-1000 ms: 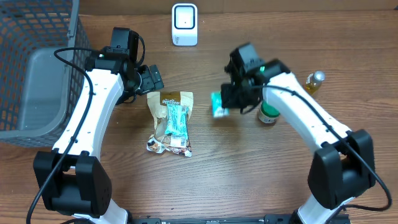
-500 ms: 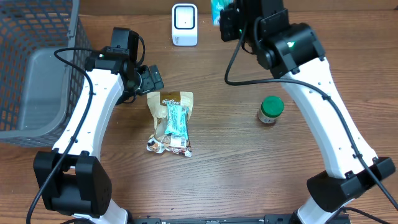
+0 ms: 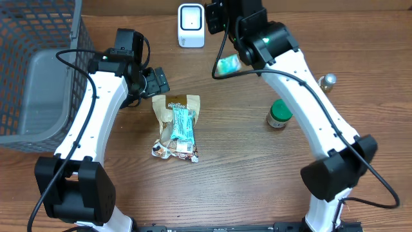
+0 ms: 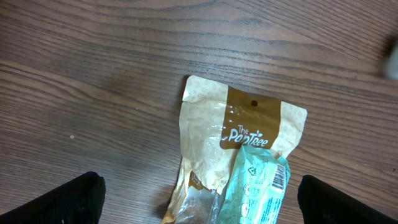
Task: Scan the item barcode
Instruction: 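Carry the Kleenex pack up to the white scanner with the right gripper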
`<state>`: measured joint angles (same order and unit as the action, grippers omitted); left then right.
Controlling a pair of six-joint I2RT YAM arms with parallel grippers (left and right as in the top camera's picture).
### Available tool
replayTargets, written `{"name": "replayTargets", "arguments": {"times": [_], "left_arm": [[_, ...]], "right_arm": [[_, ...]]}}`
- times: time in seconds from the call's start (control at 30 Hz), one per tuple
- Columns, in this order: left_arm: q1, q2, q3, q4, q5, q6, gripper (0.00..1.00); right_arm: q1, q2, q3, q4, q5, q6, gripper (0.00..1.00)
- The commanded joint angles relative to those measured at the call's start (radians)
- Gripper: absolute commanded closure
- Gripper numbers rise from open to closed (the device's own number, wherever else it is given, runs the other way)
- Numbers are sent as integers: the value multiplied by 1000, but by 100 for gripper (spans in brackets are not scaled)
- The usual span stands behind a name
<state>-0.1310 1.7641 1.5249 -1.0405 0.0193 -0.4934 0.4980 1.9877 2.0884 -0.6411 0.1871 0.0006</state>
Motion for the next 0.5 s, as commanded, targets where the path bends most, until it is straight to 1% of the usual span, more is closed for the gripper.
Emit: {"name": "replayTargets", "arguments": {"times": [0.0,0.07,0.2,0.23,0.37,0.47], "left_arm": [[-6,2,15,1,0,11,0],[-6,2,15,1,0,11,0],[-6,2,15,1,0,11,0],[-6,2,15,1,0,11,0],[-6,2,15,1,0,11,0],[-6,2,15,1,0,11,0]], "right_arm": [[-1,33,3,-56,-5,15,96],[-10,37,3,-117,-5,54,93],[-62,54,3,-214,-27,65,91],[-78,63,3,-229,-40,77,87],[-155,111,3,-272,-117,154,81],[-207,163,3,-287,-220,242,78]]}}
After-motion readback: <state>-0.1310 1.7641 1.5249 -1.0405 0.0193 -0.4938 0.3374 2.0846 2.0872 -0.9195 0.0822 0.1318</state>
